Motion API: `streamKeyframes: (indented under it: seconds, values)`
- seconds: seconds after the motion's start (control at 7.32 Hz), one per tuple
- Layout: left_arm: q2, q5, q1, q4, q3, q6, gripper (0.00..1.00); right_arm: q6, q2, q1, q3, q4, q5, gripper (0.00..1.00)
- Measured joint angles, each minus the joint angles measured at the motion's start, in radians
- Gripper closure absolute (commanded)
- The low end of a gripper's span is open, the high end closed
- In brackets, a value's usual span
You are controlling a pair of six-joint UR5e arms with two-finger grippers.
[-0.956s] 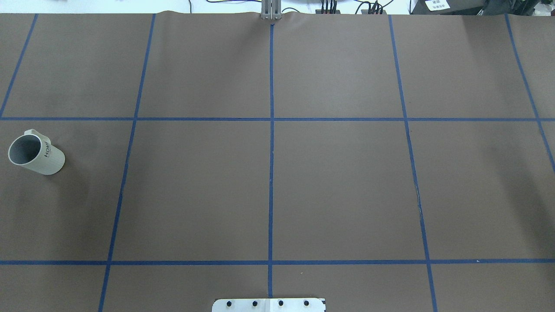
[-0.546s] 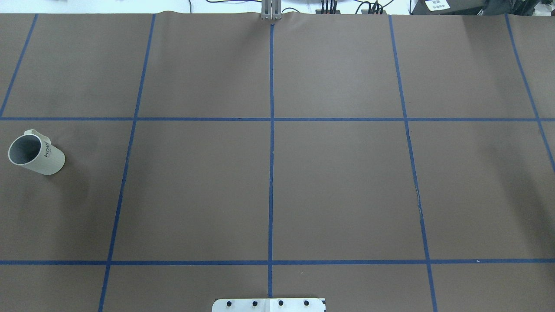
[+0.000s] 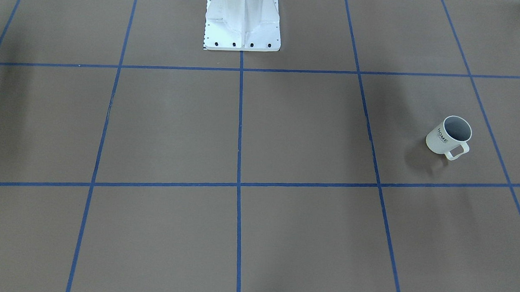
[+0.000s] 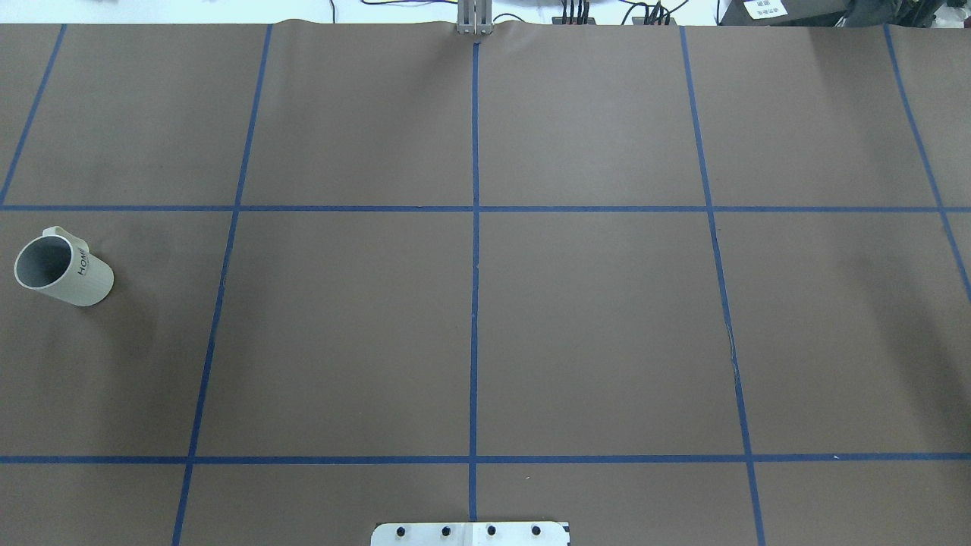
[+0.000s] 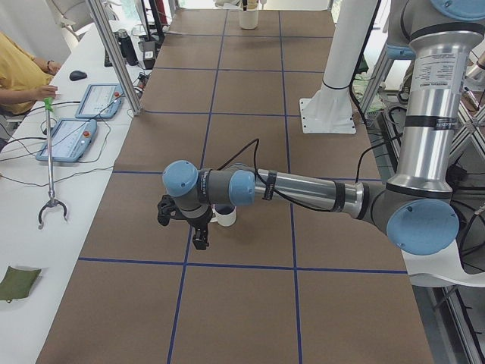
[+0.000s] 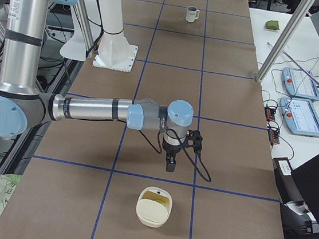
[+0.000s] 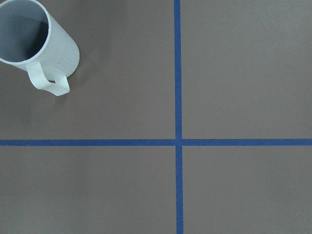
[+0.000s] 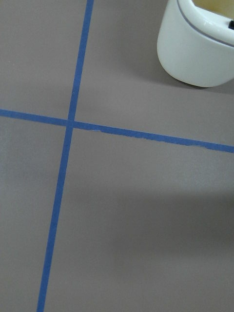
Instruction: Left arm hands cup to right arm to dump lemon
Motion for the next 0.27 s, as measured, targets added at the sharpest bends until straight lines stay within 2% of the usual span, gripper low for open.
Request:
streamKeyframes:
  seconds: [0.27]
  values:
    - [-0.003, 0.004, 0.000, -0.001, -0.002, 0.001, 0.00, 0.001, 0.000, 0.000, 0.000, 0.000, 0.001, 0.00]
